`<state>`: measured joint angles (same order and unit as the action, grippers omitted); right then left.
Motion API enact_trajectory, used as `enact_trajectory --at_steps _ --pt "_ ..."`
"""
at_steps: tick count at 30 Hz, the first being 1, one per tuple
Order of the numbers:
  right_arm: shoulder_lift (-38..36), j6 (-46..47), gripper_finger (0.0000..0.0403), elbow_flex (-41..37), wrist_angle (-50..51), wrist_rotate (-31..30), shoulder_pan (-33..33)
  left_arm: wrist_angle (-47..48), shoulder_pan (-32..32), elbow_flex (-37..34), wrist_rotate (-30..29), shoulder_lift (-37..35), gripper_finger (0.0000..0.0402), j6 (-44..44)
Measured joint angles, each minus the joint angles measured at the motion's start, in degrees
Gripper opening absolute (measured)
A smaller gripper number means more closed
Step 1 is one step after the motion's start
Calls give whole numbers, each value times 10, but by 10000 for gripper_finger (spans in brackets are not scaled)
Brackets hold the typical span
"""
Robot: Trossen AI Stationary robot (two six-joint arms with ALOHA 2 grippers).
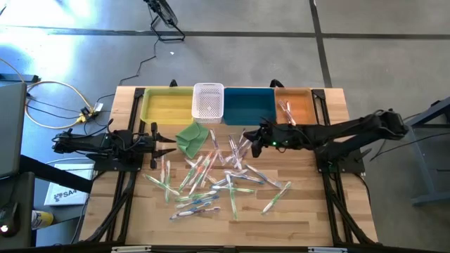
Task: Pick & Place Toothbrushes
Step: Put the violet toothbrush into the orange bin
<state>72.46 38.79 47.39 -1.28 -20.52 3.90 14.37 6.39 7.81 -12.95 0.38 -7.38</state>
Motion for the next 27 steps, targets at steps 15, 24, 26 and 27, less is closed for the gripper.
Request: enact_trajectory --at_steps 15,24,26,27 --pt "120 43 4 84 123 -29 0 0 0 0 -1 0 136 0" --pt "161 32 5 84 122 24 -2 6 0 0 -1 0 136 0" --pt "170 35 11 84 122 29 -2 11 0 0 -3 0 136 0" --pt "175 35 15 84 122 28 -2 12 0 0 -3 0 136 0"
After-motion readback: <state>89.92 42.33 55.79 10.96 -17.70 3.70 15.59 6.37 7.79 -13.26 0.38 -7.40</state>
